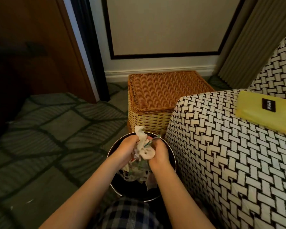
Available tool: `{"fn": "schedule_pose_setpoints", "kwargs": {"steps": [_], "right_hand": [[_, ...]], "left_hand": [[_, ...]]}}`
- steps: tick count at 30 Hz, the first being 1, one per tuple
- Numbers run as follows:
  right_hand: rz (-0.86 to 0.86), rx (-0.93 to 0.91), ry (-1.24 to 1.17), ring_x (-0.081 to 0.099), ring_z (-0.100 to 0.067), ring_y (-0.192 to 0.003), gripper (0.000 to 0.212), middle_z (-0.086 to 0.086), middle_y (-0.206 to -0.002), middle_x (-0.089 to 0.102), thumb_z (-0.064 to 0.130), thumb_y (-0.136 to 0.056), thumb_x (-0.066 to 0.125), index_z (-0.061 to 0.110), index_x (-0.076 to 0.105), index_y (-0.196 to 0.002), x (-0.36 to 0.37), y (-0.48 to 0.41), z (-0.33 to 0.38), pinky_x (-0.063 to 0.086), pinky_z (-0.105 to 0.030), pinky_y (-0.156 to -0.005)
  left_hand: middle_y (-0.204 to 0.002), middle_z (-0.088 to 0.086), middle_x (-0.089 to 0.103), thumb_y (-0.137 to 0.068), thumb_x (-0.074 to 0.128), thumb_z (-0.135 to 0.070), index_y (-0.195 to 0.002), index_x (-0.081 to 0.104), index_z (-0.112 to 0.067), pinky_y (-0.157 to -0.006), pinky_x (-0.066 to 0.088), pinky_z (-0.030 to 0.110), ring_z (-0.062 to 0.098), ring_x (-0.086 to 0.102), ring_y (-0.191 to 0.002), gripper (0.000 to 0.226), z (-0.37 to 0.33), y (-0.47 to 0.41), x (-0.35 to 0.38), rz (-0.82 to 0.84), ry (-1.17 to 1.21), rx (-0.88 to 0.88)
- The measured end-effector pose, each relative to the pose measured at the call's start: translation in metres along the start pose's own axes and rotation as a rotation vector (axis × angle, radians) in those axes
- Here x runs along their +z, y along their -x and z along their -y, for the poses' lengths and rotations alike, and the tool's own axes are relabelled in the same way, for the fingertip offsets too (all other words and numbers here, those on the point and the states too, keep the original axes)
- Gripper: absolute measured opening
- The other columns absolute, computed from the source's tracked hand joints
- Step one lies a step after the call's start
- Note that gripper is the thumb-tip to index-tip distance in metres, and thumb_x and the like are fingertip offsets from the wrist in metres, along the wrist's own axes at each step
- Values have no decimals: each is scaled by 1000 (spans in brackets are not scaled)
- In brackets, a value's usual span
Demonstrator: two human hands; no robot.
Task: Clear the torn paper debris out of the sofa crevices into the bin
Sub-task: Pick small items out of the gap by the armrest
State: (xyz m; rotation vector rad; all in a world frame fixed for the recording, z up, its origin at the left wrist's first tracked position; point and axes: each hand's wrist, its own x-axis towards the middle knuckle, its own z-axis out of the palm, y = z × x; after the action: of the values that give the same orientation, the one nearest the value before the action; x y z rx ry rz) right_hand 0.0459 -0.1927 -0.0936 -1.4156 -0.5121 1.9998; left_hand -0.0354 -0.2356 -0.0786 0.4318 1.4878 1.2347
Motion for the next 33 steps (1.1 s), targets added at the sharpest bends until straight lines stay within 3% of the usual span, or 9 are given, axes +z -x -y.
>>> {"fn": "schedule_pose_setpoints", "kwargs": {"steps": [4, 6, 11, 15, 20, 26, 28, 31, 33], "right_hand": [[49, -2, 175, 55, -27, -69, 30, -15, -76, 60, 14, -88, 44, 4, 64, -68, -9, -7, 9, 45, -32, -65], [123, -3, 308, 54, -22, -67, 35, -12, -75, 61, 17, -95, 36, 1, 65, -83, -13, -7, 21, 44, -28, -60], [230, 64, 603, 54, -20, -98, 39, -7, -102, 60, 20, -97, 29, 3, 60, -114, -33, -15, 36, 38, -38, -96], [207, 108, 606, 56, -20, -96, 38, -9, -115, 61, 21, -98, 28, 9, 61, -111, -32, -15, 33, 39, -34, -88], [169, 233, 609, 37, -23, -132, 38, -8, -140, 45, 21, -98, 33, 10, 49, -131, -22, 19, 59, 28, -40, -105], [67, 298, 513, 38, -28, -133, 41, -13, -143, 41, 10, -101, 23, 5, 39, -138, 10, 60, 101, 30, -33, -107], [5, 291, 483, 42, -29, -130, 41, -16, -140, 44, 6, -100, 22, 4, 42, -135, 19, 64, 108, 30, -36, -110], [-44, 281, 364, 50, -30, -119, 38, -24, -134, 48, -4, -97, 28, -3, 44, -131, 29, 75, 105, 34, -39, -107], [-66, 302, 274, 51, -33, -120, 37, -23, -130, 51, -9, -94, 34, -5, 46, -129, 36, 91, 111, 39, -38, -105]], "left_hand": [[-89, 4, 67, -82, 49, -16, -81, 68, -10, -81, 44, 32, 19, 60, -86, 21, 6, -12, -13, 2, -281, 49], [-78, -2, 60, -88, 48, -15, -72, 61, -14, -73, 41, 28, 12, 54, -76, 20, 3, -16, -18, -3, -458, 84], [-73, -4, 50, -93, 49, -20, -70, 49, -19, -67, 37, 23, 8, 46, -70, 24, -2, -30, -33, 194, -825, 52], [-78, -9, 54, -90, 54, -19, -76, 51, -25, -68, 40, 21, 5, 50, -72, 15, -15, -33, -40, 307, -1070, -1], [-98, 0, 61, -94, 45, -5, -89, 53, -19, -60, 51, 20, 11, 64, -71, 17, -58, -16, -32, 297, -944, -167], [-117, 16, 60, -78, 52, 18, -82, 58, -17, -97, 48, 38, 26, 57, -113, 36, -97, 11, -14, 250, -909, -159], [-109, 16, 65, -78, 62, 9, -81, 58, -18, -91, 50, 34, 25, 63, -101, 28, -102, 14, -7, 117, -924, -133], [-94, 11, 65, -82, 63, 1, -86, 59, -12, -59, 54, 18, 18, 63, -75, 14, -104, 24, 1, -45, -860, -153], [-97, 12, 63, -83, 60, 7, -90, 61, -8, -59, 56, 21, 21, 63, -82, 16, -112, 30, 8, -78, -816, -144]]}}
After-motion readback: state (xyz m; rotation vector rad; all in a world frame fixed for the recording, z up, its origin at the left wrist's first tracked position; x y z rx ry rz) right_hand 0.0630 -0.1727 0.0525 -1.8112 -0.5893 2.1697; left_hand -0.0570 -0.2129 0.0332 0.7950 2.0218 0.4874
